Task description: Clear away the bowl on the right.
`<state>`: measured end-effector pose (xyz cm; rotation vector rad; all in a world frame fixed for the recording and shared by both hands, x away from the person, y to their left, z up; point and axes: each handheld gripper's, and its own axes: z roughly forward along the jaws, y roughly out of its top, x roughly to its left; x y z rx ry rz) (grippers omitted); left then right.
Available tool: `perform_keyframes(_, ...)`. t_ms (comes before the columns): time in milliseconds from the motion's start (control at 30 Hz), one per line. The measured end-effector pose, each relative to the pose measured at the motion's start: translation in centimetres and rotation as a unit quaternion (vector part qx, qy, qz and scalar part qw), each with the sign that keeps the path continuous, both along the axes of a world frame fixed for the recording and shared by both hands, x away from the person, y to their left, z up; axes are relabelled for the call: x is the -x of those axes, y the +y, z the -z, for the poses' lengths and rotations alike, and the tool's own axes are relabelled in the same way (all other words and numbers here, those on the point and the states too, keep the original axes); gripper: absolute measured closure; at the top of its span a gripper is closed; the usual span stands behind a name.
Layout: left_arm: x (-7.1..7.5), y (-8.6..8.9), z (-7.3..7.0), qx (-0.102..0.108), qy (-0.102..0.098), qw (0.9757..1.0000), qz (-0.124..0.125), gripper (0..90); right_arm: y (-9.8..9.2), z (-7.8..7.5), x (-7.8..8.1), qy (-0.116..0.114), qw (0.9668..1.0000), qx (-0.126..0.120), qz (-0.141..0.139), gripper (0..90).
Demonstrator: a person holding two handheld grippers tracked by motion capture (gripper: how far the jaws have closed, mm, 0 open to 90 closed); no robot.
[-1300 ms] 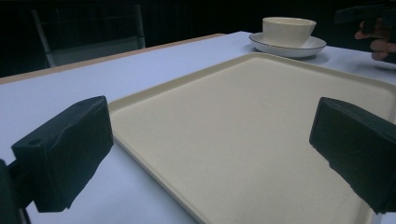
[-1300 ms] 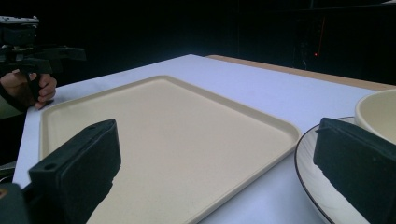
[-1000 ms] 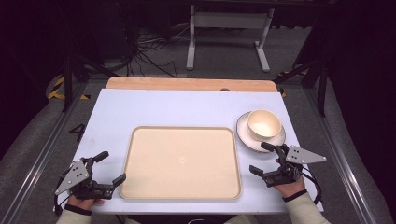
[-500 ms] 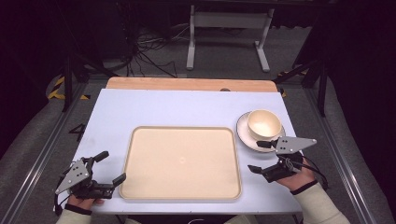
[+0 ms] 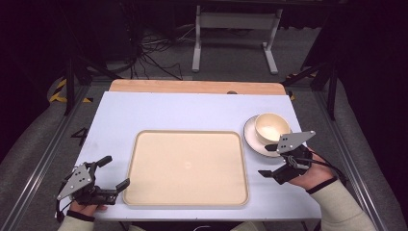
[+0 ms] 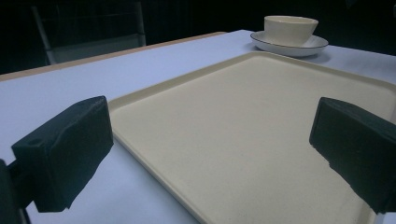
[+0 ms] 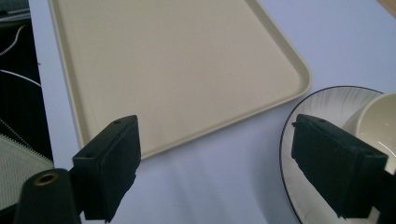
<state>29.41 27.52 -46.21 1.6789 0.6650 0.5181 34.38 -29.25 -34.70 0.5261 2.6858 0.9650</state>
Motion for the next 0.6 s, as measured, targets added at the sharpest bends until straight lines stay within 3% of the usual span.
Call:
perform_keyframes(33,0.0,0.0,0.0,0.0,0.0,1.0,0.0,0.2,0.15,-0.16,-0.13,0.002,0.9999,0.016,-0.003,16.9)
perform_keyframes(300,0.0,0.0,0.0,0.0,0.0,1.0,0.0,0.2,0.53,-0.35,-0.6,0.013,0.9984,0.053,-0.013,20.9)
perform_keyframes(600,-0.01,0.02,-0.01,-0.002,-0.001,1.0,0.001,0.2,0.64,-0.44,-1.08,0.017,0.9972,0.068,-0.023,23.2)
